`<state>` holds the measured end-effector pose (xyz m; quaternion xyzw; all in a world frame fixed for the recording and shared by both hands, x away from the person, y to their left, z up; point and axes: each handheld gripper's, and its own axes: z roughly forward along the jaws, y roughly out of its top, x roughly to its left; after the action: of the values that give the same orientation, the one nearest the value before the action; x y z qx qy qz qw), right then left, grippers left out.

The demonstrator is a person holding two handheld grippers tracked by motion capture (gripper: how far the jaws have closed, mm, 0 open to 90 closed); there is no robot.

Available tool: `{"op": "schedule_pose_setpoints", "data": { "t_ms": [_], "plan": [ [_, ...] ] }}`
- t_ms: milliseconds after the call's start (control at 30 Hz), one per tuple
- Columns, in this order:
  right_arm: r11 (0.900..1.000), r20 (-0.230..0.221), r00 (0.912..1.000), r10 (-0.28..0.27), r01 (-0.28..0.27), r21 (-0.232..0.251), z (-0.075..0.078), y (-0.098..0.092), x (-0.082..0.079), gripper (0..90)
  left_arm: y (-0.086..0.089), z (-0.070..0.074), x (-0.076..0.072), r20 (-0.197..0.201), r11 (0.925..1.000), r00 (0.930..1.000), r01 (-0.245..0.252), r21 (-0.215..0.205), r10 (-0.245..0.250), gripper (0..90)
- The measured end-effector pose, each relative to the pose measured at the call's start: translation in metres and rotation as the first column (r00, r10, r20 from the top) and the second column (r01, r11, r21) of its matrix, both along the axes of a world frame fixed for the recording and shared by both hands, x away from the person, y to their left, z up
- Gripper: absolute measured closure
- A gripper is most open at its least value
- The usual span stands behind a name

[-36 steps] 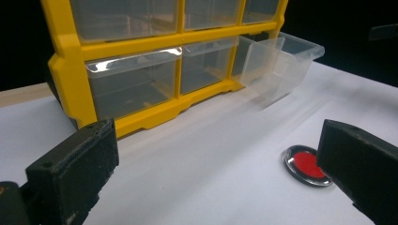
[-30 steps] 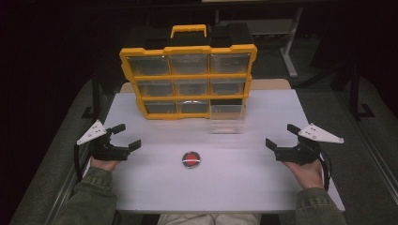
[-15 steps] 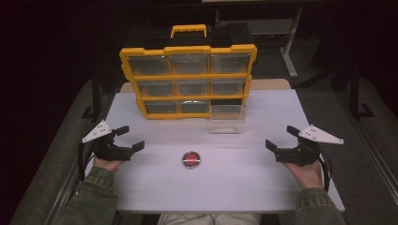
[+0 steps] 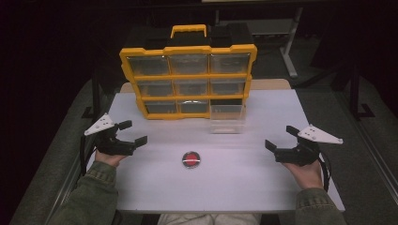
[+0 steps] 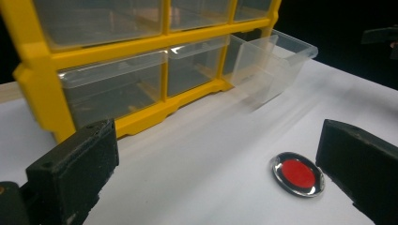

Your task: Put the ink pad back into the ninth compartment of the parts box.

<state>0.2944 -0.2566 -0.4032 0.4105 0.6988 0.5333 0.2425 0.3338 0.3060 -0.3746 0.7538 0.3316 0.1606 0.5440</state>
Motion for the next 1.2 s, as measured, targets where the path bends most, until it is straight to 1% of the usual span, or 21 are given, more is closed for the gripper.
{"op": "schedule_pose_setpoints", "data": {
  "t_ms": [33, 67, 133, 167, 233, 267, 300, 333, 467, 500, 600, 733, 800, 867, 967, 1033, 1200],
  "plan": [
    [1.0, 0.0, 1.0, 0.0, 0.0, 0.0, 0.0, 0.0, 0.0, 0.0, 0.0, 0.0, 0.0, 0.0, 1.0, 1.0, 0.0, 0.0, 0.0, 0.0],
    [1.0, 0.002, 1.0, 0.0, 0.0, -0.005, 0.0, 0.001, 0.0, 0.0, -0.004, 0.002, 0.003, -0.01, 0.9998, 0.9998, 0.018, 0.004, -0.018, 0.0],
    [1.0, 0.009, 1.0, -0.002, 0.002, -0.008, 0.0, 0.001, -0.001, 0.0, -0.008, 0.003, 0.006, -0.016, 0.9992, 0.9991, 0.039, 0.007, -0.039, 0.0],
    [1.0, 0.009, 1.0, -0.002, 0.002, -0.008, 0.0, 0.001, -0.001, 0.0, -0.008, 0.003, 0.006, -0.016, 0.9992, 0.9991, 0.039, 0.007, -0.039, 0.0],
    [1.0, 0.011, 0.9999, -0.005, 0.005, -0.007, 0.001, 0.001, -0.001, 0.0, -0.012, 0.005, 0.009, -0.017, 0.9984, 0.9985, 0.053, 0.021, -0.053, 0.0],
    [1.0, 0.009, 0.9999, -0.006, 0.006, -0.006, 0.001, 0.0, -0.001, 0.0, -0.012, 0.005, 0.009, -0.017, 0.9984, 0.9985, 0.053, 0.021, -0.053, 0.0],
    [1.0, 0.003, 1.0, -0.006, 0.006, -0.007, 0.001, 0.0, -0.001, 0.0, -0.016, 0.007, 0.013, -0.022, 0.997, 0.9975, 0.067, 0.038, -0.067, 0.0],
    [1.0, 0.002, 1.0, -0.006, 0.006, -0.006, 0.0, 0.0, -0.001, 0.0, -0.018, 0.007, 0.014, -0.023, 0.9968, 0.9973, 0.071, 0.038, -0.07, 0.0],
    [1.0, 0.001, 1.0, -0.004, 0.004, -0.01, 0.0, 0.001, -0.001, 0.0, -0.022, 0.009, 0.018, -0.03, 0.9938, 0.9956, 0.091, 0.064, -0.089, 0.0],
    [1.0, -0.001, 1.0, -0.001, 0.001, -0.012, 0.0, 0.001, -0.001, 0.0, -0.024, 0.009, 0.018, -0.031, 0.9935, 0.9954, 0.093, 0.065, -0.091, 0.0],
    [1.0, -0.006, 1.0, 0.001, -0.001, -0.01, -0.001, 0.002, -0.002, 0.0, -0.029, 0.008, 0.022, -0.038, 0.9907, 0.9939, 0.107, 0.084, -0.104, 0.0],
    [1.0, -0.011, 0.9999, 0.002, -0.002, -0.015, -0.001, 0.002, -0.002, 0.0, -0.038, 0.008, 0.025, -0.045, 0.9863, 0.9898, 0.139, 0.089, -0.135, 0.0],
    [1.0, -0.01, 1.0, 0.001, -0.001, -0.015, -0.002, 0.002, -0.002, 0.0, -0.042, 0.009, 0.027, -0.048, 0.9845, 0.9884, 0.148, 0.094, -0.144, 0.0],
    [1.0, -0.017, 0.9998, 0.002, -0.002, -0.015, -0.002, 0.002, -0.001, 0.0, -0.044, 0.009, 0.028, -0.051, 0.9837, 0.9874, 0.154, 0.093, -0.15, 0.0],
    [1.0, -0.023, 0.9997, 0.007, -0.007, -0.02, -0.002, 0.003, -0.001, 0.0, -0.049, 0.008, 0.031, -0.059, 0.9808, 0.9853, 0.166, 0.102, -0.16, 0.0],
    [1.0, -0.023, 0.9997, 0.01, -0.011, -0.02, -0.002, 0.004, -0.002, 0.0, -0.053, 0.008, 0.032, -0.066, 0.9783, 0.9835, 0.175, 0.11, -0.169, 0.0],
    [1.0, -0.022, 0.9997, 0.014, -0.014, -0.017, -0.002, 0.003, -0.002, 0.0, -0.065, 0.006, 0.034, -0.074, 0.9691, 0.9771, 0.208, 0.133, -0.2, 0.0]
  ]
}}
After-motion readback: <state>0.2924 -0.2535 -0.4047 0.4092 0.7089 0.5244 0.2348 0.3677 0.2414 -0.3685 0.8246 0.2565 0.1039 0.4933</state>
